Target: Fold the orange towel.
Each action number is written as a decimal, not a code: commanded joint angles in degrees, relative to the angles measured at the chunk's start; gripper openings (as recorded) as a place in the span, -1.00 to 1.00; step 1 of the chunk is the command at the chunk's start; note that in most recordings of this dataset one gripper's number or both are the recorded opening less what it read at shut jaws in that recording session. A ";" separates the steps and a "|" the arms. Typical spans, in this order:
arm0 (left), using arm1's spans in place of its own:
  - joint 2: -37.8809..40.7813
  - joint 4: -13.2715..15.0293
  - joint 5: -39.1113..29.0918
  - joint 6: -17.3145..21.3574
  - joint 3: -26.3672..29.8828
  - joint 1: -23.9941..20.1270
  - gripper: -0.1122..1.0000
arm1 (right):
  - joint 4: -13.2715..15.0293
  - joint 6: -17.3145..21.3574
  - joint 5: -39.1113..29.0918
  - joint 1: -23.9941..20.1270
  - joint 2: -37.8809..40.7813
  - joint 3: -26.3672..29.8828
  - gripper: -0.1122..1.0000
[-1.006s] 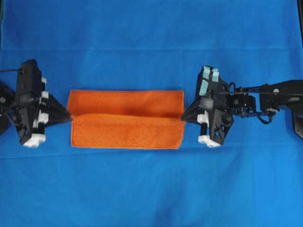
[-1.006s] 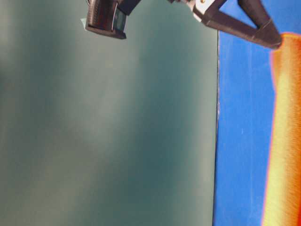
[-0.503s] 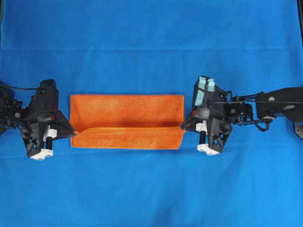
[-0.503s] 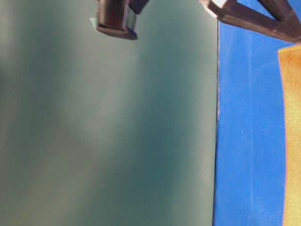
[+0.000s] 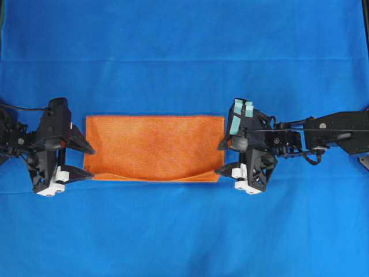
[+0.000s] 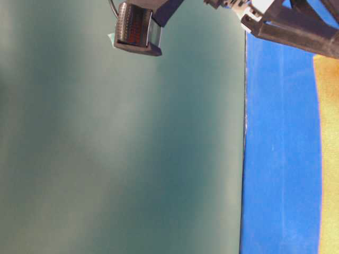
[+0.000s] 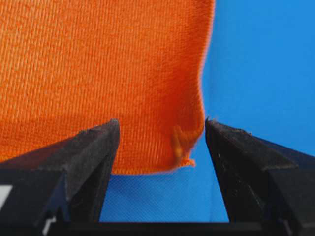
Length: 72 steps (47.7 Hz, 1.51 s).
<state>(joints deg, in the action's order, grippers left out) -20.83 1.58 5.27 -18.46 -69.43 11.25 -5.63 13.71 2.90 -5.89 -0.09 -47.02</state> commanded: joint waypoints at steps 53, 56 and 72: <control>9.23 -0.09 4.75 12.48 0.35 -20.92 0.36 | 3.60 -0.62 0.70 14.33 4.39 0.97 0.29; 9.49 -0.09 4.57 12.48 0.53 -20.92 0.34 | 3.60 -0.62 0.88 14.33 4.39 1.05 0.28; 10.20 -0.09 0.70 12.48 1.67 -20.92 -0.46 | 3.69 -0.79 2.55 13.10 4.57 1.23 -0.75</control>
<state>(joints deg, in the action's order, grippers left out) -10.37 1.58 6.50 -6.06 -68.55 -9.49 -2.02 13.01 4.83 7.73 5.01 -46.67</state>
